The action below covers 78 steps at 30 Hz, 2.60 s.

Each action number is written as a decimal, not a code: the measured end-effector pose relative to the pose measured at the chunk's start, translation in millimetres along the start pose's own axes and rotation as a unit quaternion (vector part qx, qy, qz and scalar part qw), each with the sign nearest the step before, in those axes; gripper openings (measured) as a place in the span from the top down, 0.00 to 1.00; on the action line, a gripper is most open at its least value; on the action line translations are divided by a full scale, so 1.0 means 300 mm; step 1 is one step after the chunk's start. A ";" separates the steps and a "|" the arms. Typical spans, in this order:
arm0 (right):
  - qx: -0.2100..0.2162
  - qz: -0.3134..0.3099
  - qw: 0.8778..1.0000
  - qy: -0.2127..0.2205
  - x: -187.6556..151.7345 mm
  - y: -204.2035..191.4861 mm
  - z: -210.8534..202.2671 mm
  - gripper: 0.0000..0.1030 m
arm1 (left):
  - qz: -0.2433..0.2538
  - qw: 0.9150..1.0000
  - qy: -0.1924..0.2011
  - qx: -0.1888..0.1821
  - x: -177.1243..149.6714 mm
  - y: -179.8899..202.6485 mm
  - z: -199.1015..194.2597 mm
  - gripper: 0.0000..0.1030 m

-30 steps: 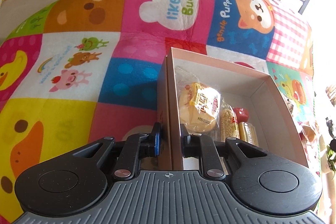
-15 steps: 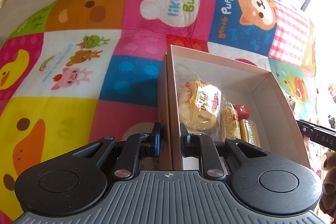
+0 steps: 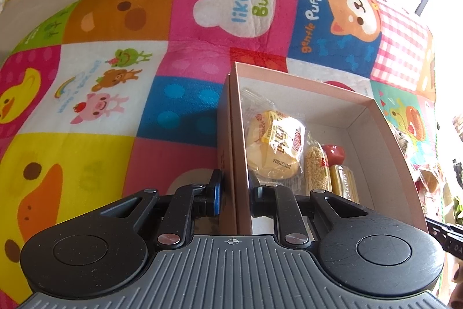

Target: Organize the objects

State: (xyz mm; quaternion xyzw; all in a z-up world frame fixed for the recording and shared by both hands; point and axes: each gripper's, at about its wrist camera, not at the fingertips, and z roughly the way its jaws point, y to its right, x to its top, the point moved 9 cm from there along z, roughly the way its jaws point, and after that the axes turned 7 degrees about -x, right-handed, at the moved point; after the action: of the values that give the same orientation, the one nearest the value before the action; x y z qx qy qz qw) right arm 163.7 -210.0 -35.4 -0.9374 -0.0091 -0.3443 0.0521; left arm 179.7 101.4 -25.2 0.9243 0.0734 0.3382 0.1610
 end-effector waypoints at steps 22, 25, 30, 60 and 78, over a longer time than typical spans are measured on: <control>-0.062 0.184 0.981 0.025 0.185 0.313 0.060 0.30 | 0.008 1.000 0.003 0.005 -0.009 0.006 -0.001 0.81; -0.086 0.180 0.980 0.019 0.215 0.330 0.141 0.36 | 0.008 1.000 0.001 0.003 -0.013 0.008 -0.004 0.81; -0.072 0.138 0.988 0.021 0.184 0.301 0.116 0.50 | 0.010 1.000 0.001 0.003 -0.014 0.009 -0.005 0.80; -0.040 -0.069 0.997 0.011 -0.253 0.021 -0.182 0.81 | 0.009 1.000 0.001 0.004 -0.015 0.004 -0.004 0.81; -0.047 0.144 0.988 0.042 0.108 0.307 0.012 0.27 | 0.014 1.000 -0.002 0.010 -0.018 0.013 -0.006 0.81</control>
State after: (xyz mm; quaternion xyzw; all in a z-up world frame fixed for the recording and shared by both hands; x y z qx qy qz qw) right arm 195.4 -301.7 -25.5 -0.9150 0.1440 -0.3724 0.0576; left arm 174.6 97.0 -25.8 0.9273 0.0640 0.3381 0.1471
